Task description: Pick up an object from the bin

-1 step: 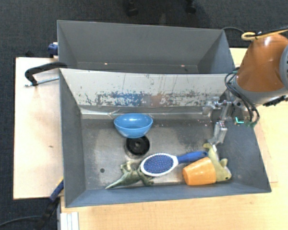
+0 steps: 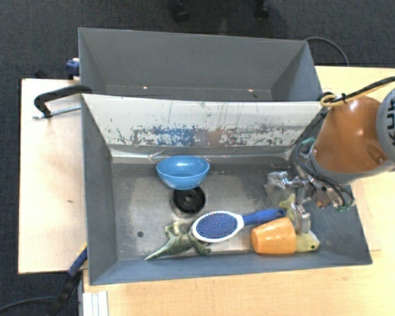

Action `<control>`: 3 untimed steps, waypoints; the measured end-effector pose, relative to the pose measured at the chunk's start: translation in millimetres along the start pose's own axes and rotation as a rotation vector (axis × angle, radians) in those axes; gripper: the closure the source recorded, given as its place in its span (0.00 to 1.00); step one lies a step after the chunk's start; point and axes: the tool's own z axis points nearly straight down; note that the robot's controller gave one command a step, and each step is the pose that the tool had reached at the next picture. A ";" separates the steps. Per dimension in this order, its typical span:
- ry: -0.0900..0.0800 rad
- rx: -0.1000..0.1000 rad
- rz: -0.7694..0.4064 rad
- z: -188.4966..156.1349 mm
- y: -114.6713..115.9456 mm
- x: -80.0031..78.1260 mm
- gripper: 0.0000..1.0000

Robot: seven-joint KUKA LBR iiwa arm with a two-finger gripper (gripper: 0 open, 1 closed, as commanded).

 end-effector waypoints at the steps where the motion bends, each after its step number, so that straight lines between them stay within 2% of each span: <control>1: -0.002 0.001 -0.001 -1.2 -0.2 -0.7 1.00; 2: -0.011 0.006 0.007 -148.2 34.9 16.7 1.00; 3: -0.003 0.002 0.008 -143.6 35.0 17.7 0.00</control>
Offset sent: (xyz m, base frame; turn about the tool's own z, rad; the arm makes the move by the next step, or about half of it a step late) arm 0.0000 0.0000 0.0000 0.0000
